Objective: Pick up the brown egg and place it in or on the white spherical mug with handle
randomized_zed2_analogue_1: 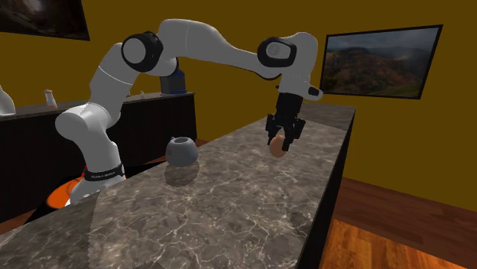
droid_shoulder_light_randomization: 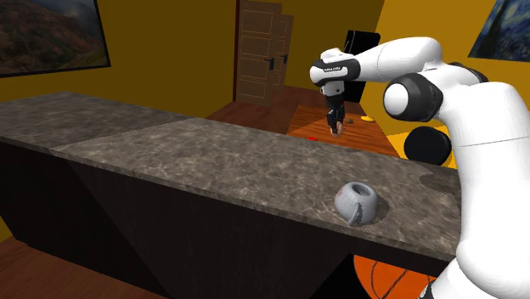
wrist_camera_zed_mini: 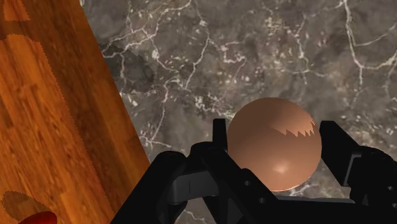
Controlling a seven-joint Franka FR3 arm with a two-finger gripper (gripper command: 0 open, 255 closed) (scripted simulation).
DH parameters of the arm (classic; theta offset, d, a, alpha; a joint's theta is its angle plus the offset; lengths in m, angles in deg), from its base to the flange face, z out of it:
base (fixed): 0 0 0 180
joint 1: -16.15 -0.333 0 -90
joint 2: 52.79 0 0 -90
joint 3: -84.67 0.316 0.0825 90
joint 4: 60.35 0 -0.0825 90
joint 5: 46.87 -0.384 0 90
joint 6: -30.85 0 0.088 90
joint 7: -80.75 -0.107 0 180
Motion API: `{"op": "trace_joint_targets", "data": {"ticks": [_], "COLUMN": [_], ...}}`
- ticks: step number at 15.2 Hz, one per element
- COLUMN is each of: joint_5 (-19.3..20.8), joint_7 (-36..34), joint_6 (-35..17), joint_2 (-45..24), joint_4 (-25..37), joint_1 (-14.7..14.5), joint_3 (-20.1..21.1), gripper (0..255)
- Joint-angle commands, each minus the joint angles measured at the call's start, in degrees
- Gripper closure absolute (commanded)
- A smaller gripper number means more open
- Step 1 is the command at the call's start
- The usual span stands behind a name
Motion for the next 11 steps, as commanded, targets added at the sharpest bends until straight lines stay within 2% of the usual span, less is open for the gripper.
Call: {"op": "trace_joint_targets", "data": {"ticks": [1, 11], "joint_5": [0.0, -0.3], "joint_7": [0.3, 2.1], "joint_6": [1.6, 10.4], "joint_2": [-0.1, -2.1], "joint_4": [1.8, 12.8], "joint_1": [0.1, 1.0], "joint_3": [0.0, -0.2], "gripper": [255, 255]}}
